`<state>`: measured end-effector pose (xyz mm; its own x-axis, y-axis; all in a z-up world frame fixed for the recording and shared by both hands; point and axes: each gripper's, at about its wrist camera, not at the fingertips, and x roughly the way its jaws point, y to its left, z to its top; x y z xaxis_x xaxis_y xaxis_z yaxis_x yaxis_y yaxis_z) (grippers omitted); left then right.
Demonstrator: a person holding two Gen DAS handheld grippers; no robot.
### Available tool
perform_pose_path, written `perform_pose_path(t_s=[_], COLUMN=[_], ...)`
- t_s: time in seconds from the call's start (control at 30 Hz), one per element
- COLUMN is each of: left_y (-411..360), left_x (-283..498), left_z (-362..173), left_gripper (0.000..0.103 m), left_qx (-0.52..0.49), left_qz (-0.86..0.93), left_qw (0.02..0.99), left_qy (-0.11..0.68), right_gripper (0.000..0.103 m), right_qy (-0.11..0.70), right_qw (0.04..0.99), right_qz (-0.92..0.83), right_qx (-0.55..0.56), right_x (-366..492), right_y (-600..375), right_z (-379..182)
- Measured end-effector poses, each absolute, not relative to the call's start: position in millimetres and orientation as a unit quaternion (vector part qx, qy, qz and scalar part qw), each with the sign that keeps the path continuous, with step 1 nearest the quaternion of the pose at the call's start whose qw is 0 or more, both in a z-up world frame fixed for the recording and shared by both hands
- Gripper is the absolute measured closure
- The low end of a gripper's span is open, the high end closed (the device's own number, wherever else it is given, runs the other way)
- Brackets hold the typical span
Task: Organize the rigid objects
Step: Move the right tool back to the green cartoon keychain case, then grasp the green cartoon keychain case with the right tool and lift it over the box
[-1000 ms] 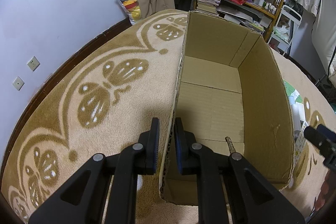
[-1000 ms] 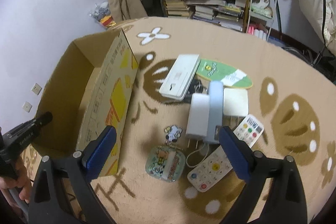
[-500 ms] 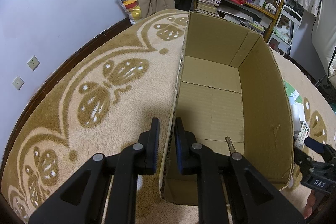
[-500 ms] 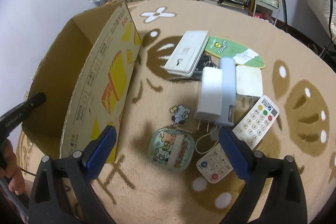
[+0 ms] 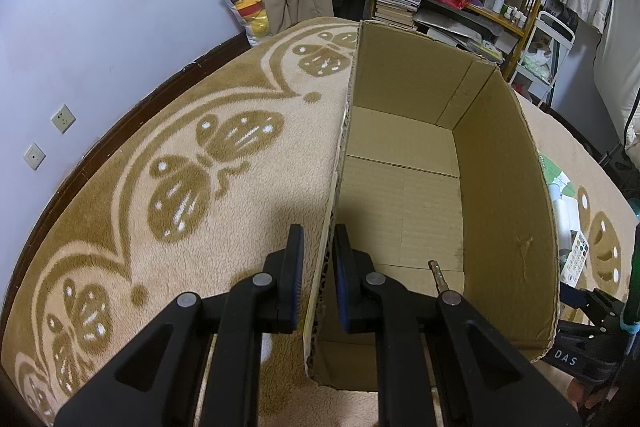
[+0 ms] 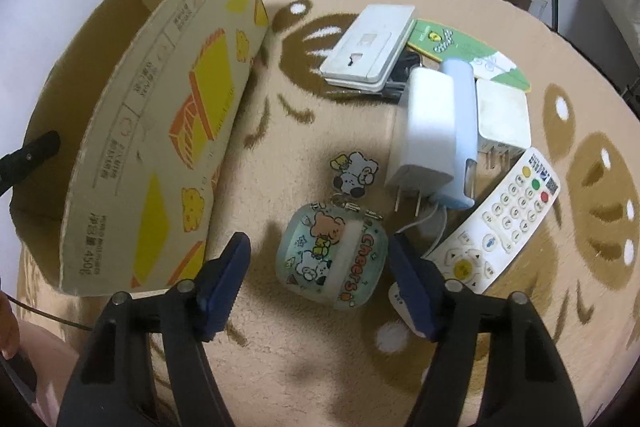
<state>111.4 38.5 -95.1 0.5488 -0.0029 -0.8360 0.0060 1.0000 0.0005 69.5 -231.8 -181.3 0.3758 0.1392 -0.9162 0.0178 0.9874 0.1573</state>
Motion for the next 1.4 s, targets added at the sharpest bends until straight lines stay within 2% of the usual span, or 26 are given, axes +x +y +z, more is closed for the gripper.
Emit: perform_pose_path(t_s=[0.1, 0.53, 1.07, 1.4], left_y=[39, 39, 39, 39], left_x=[112, 112, 111, 111], left_z=[-95, -95, -96, -96], left_gripper=[0.089, 0.089, 0.089, 0.089], left_qx=[0.001, 0.001, 0.003, 0.003], left_qz=[-0.003, -0.003, -0.002, -0.002], left_qw=[0.88, 0.88, 0.88, 0.88], left_qy=[0.475, 0.475, 0.475, 0.475], right_gripper=[0.039, 0.04, 0.04, 0.04], right_qy=[0.563, 0.543, 0.487, 0.444], right_qw=[0.821, 0.837, 0.869, 0.892], right_qz=[0.031, 0.023, 0.036, 0.059], right_qx=[0.089, 0.066, 0.082, 0.054], right_x=[71, 62, 71, 75], right_y=[-236, -224, -230, -215], right_z=[-186, -181, -136, -90])
